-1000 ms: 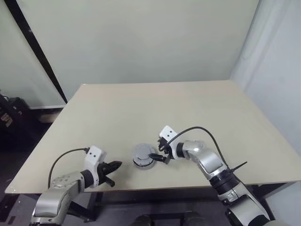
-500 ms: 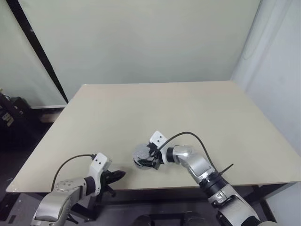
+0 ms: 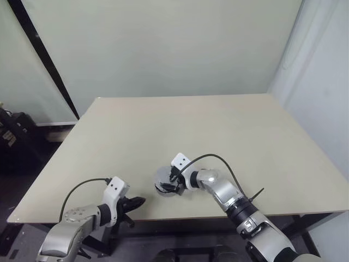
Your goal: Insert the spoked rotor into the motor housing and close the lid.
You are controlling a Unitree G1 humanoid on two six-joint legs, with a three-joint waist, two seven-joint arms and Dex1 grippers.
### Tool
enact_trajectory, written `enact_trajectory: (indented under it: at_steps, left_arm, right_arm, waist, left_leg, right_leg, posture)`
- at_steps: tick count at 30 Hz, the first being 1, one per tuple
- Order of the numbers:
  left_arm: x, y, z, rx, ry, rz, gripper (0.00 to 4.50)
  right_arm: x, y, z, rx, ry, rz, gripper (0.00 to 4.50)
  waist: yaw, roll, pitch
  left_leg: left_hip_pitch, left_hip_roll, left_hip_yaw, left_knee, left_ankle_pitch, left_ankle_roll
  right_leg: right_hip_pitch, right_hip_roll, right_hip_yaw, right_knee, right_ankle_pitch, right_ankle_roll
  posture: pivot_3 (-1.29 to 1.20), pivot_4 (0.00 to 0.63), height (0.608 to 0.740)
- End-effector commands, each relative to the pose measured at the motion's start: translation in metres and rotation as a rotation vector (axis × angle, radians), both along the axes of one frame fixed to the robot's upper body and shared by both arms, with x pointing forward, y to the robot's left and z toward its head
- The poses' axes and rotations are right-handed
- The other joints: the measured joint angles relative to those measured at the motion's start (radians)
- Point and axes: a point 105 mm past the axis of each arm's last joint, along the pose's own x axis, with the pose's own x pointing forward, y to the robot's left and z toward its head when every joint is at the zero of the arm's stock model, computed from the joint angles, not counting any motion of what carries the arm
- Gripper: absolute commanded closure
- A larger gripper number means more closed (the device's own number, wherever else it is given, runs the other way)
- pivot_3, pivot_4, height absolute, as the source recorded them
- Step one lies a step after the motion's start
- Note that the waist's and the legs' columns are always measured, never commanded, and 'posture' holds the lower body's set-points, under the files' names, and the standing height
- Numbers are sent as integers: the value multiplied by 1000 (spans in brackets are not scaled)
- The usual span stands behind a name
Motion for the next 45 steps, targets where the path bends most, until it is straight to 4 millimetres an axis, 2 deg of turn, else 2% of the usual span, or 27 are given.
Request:
enact_trajectory:
  at_steps: [1,3,7,8,12,30,45]
  left_arm:
    - [5,-3,12,5,-63,-13,4500]
    - [4,-3,12,4,-64,-13,4500]
    - [-1,-1,9,24,-41,-31,4500]
    - [-3,0,7,36,-32,-40,4500]
    - [-11,5,3,46,2,-57,4500]
    - [-7,4,4,49,-8,-56,4500]
    - [-7,4,2,50,-11,-52,4500]
  right_arm:
    - [8,7,16,30,-60,-1,25]
    - [9,7,15,21,-61,-6,192]
    - [10,7,13,13,-63,-11,1221]
    - [10,7,13,13,-63,-12,1305]
    - [10,6,13,3,-62,-8,1305]
    - [6,1,18,-130,-58,98,1305]
    - [12,5,19,-137,-35,8,1305]
  waist:
    - [0,0,0]
    - [0,0,0]
    - [0,0,0]
    - [0,0,0]
    - [0,1,0]
    - [0,1,0]
    - [0,0,0]
  left_leg:
    - [0,0,0,0,0,0]
    - [0,0,0,0,0,0]
    - [0,0,0,0,0,0]
    - [0,0,0,0,0,0]
    - [0,0,0,0,0,0]
    - [0,-1,0,0,0,0]
    - [1,-1,-1,0,0,0]
  right_leg:
    - [0,0,0,0,0,0]
    - [0,0,0,0,0,0]
    - [0,0,0,0,0,0]
    - [0,0,0,0,0,0]
    - [0,0,0,0,0,0]
    - [0,0,0,0,0,0]
    - [0,0,0,1,0,0]
  posture:
    - [0,0,740]
    - [0,0,740]
    - [0,0,740]
    - [0,0,740]
    - [0,0,740]
    - [0,0,740]
    - [0,0,740]
